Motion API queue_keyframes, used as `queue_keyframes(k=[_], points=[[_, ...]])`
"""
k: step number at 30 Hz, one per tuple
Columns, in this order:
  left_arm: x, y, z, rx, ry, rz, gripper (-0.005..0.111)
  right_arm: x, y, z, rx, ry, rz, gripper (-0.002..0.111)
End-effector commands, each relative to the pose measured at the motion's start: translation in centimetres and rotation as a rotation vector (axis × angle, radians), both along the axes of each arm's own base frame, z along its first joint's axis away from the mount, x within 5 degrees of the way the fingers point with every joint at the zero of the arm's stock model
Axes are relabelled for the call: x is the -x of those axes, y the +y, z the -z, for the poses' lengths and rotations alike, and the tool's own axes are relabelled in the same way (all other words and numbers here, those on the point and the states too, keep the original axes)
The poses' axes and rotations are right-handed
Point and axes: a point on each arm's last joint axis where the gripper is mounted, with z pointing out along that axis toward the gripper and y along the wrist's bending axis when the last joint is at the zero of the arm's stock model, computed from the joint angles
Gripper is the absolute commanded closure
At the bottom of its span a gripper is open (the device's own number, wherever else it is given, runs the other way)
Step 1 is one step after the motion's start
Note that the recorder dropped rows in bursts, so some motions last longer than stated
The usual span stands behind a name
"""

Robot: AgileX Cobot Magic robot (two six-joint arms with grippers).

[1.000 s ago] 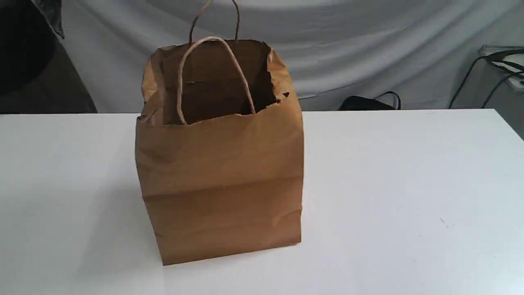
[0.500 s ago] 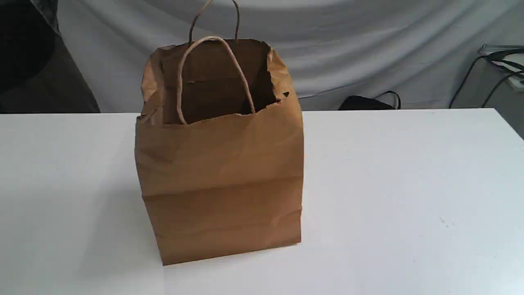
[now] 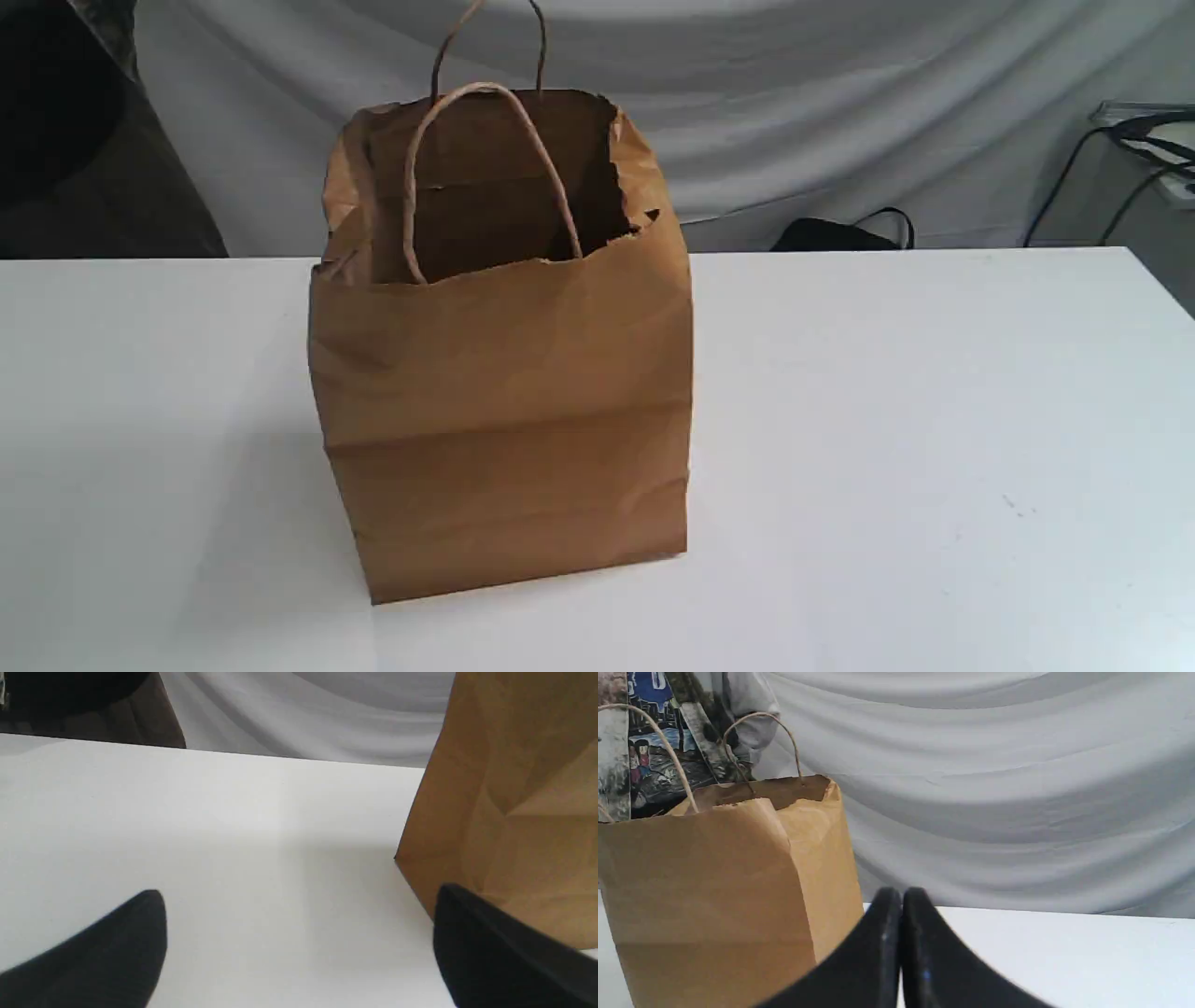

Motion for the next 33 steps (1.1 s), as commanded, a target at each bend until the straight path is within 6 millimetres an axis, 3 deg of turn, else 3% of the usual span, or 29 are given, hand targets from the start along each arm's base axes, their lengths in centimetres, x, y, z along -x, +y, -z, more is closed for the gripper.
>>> queue_keyframes(k=[1,3,5,6,33], points=[[-0.03,0.04,-0.04,-0.006,-0.019,-0.004,0.041,0.0,0.02,0.15,0.013,0.002,-0.002,0.108],[-0.03,0.04,-0.04,-0.006,-0.019,-0.004,0.066,0.0,0.02,0.15,0.013,0.002,-0.002,0.108],[-0.02,0.02,-0.02,0.003,-0.017,-0.004,0.1,0.0,0.02,0.15,0.013,0.002,-0.002,0.108],[-0.02,0.03,0.0,-0.007,-0.016,-0.003,0.106,0.0,0.02,0.15,0.013,0.002,-0.002,0.108],[0.02,0.03,0.2,-0.009,0.007,-0.002,0.107,0.0,0.02,0.15,0.013,0.002,-0.002,0.108]])
